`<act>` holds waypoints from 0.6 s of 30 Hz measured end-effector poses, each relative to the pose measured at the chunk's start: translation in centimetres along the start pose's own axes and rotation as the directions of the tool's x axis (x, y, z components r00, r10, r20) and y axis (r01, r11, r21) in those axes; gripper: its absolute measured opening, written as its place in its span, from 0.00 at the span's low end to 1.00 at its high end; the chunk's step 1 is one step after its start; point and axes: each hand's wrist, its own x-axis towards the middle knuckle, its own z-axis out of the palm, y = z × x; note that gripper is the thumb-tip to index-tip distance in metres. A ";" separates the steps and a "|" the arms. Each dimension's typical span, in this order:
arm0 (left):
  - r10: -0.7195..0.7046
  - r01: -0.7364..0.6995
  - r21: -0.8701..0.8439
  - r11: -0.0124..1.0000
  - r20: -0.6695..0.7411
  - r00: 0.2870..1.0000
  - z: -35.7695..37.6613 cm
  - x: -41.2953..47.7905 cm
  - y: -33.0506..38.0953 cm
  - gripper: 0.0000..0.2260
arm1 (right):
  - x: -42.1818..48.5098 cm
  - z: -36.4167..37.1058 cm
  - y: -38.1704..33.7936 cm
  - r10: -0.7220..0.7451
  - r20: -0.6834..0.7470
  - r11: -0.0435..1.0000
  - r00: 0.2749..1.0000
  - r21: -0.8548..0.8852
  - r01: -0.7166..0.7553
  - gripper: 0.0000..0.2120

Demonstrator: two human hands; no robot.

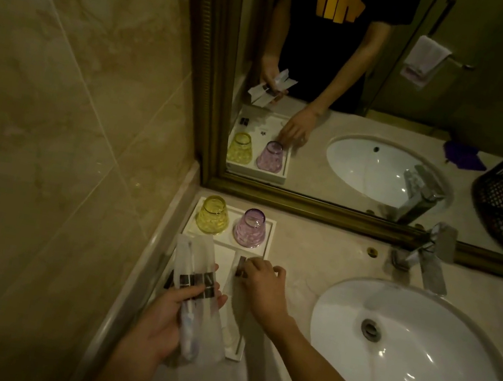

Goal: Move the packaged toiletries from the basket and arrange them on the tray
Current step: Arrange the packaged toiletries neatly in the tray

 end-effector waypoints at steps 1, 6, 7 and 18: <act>-0.008 0.008 -0.003 1.000 0.005 1.000 0.0 0.0 0.1 0.19 | 0.1 -0.8 -0.3 0.049 -0.051 0.992 0.998 0.116 -0.043 0.08; -0.046 0.046 0.032 0.998 0.015 0.999 0.7 0.1 -0.2 0.16 | 0.5 -5.8 -2.9 0.279 0.087 0.490 0.956 0.844 -0.219 0.08; -0.057 0.056 0.052 0.997 0.017 0.998 0.9 0.1 -0.3 0.15 | 0.6 -6.4 -3.3 0.244 0.186 0.455 0.952 0.845 -0.282 0.10; -0.095 0.097 -0.045 0.994 0.050 0.994 -1.7 -0.3 -1.5 0.17 | 3.0 -8.1 -2.0 0.450 0.320 0.118 0.834 0.904 -0.411 0.08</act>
